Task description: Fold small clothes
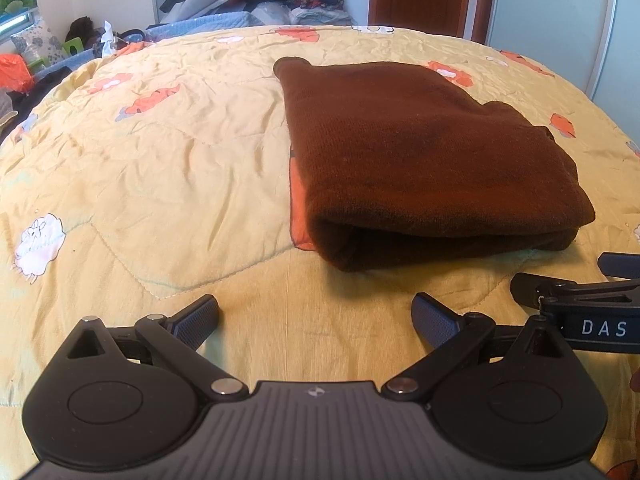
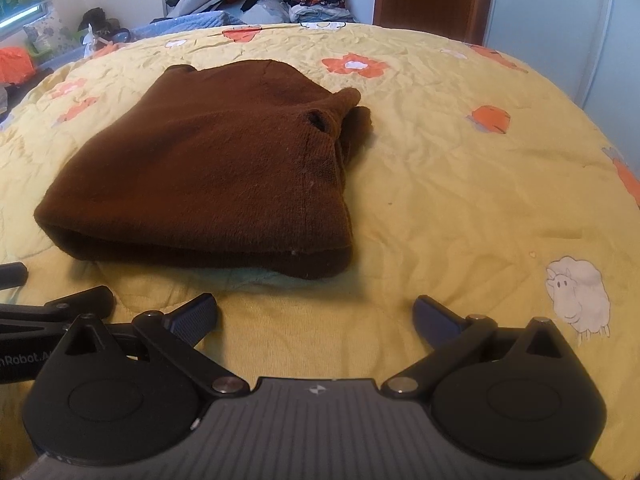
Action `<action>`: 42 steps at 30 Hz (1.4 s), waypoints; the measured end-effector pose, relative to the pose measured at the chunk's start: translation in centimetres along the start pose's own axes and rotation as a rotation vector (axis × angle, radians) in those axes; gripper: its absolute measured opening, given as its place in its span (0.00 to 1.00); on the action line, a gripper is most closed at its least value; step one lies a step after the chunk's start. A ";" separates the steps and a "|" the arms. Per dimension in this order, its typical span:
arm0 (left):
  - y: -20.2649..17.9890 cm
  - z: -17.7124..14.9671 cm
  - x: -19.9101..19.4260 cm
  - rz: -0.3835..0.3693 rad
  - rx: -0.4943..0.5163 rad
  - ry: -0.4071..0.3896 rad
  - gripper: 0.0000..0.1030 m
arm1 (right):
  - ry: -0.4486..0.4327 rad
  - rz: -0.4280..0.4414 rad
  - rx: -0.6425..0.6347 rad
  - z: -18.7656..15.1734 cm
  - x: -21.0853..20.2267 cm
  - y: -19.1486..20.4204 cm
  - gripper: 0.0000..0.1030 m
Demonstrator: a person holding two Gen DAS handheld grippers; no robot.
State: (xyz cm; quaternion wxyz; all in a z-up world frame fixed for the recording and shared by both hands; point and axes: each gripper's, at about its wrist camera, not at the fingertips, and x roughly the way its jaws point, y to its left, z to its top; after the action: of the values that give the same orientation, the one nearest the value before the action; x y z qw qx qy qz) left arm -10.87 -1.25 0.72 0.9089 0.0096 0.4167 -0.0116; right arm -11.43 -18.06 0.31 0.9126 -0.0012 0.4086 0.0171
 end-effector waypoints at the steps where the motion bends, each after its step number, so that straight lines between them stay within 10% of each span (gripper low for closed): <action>1: 0.0 0.0 0.0 0.000 0.000 0.001 1.00 | 0.001 0.000 0.000 0.0 0.0 0.0 1.00; 42: 0.0 0.7 0.2 -0.002 -0.017 0.064 1.00 | 0.068 -0.003 0.002 0.9 0.7 -0.2 1.00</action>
State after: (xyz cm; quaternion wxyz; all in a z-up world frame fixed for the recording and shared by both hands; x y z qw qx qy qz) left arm -10.20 -1.27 1.00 0.8951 0.0017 0.4458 -0.0084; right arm -10.27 -18.23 0.43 0.8982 -0.0013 0.4394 0.0154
